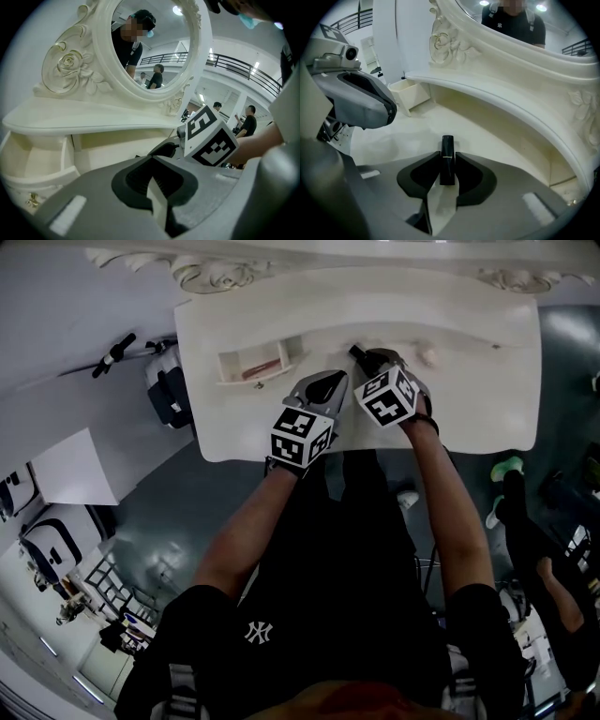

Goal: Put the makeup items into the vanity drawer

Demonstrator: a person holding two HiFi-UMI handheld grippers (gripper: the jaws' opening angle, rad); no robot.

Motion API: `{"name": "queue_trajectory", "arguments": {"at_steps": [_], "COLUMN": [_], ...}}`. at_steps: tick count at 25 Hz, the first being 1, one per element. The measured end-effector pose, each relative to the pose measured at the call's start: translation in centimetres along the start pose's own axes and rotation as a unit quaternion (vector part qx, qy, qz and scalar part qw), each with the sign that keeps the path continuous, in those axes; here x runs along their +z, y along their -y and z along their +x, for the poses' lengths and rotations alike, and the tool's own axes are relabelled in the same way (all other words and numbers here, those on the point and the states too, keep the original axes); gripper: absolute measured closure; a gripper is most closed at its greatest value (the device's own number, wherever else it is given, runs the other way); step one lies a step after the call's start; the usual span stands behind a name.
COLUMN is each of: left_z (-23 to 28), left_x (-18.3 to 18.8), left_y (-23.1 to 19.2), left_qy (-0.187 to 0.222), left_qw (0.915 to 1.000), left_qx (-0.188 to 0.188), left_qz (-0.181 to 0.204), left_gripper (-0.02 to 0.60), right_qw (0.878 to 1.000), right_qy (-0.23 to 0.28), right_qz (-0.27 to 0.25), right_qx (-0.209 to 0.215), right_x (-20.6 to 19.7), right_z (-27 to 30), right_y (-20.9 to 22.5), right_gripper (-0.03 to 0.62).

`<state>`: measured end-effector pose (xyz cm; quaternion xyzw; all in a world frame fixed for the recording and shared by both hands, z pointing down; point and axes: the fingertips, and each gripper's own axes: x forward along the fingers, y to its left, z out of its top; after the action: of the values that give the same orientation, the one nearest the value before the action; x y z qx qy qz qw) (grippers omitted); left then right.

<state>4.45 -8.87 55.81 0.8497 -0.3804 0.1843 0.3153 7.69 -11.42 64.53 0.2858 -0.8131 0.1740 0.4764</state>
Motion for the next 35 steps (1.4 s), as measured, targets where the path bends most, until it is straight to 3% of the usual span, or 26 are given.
{"name": "queue_trajectory", "arguments": {"at_steps": [9, 19, 35], "left_z": [-0.8, -3.5, -12.4], "left_x": [0.1, 1.2, 0.8], "left_y": [-0.5, -1.2, -7.7], "left_qy": [0.007, 0.032, 0.077], "left_qw": [1.0000, 0.9995, 0.9943], "left_qx": [0.000, 0.006, 0.070], "left_qz": [-0.002, -0.002, -0.024], "left_gripper": [0.581, 0.581, 0.581], "right_qw": [0.998, 0.990, 0.970], "right_qy": [-0.001, 0.037, 0.104], "right_qz": [-0.060, -0.124, -0.222], "right_qx": [-0.023, -0.046, 0.002], "right_x": [0.3, 4.5, 14.8], "right_z": [-1.0, -4.5, -3.6], "right_y": [0.1, -2.1, -12.1], "right_gripper": [0.476, 0.476, 0.474]}}
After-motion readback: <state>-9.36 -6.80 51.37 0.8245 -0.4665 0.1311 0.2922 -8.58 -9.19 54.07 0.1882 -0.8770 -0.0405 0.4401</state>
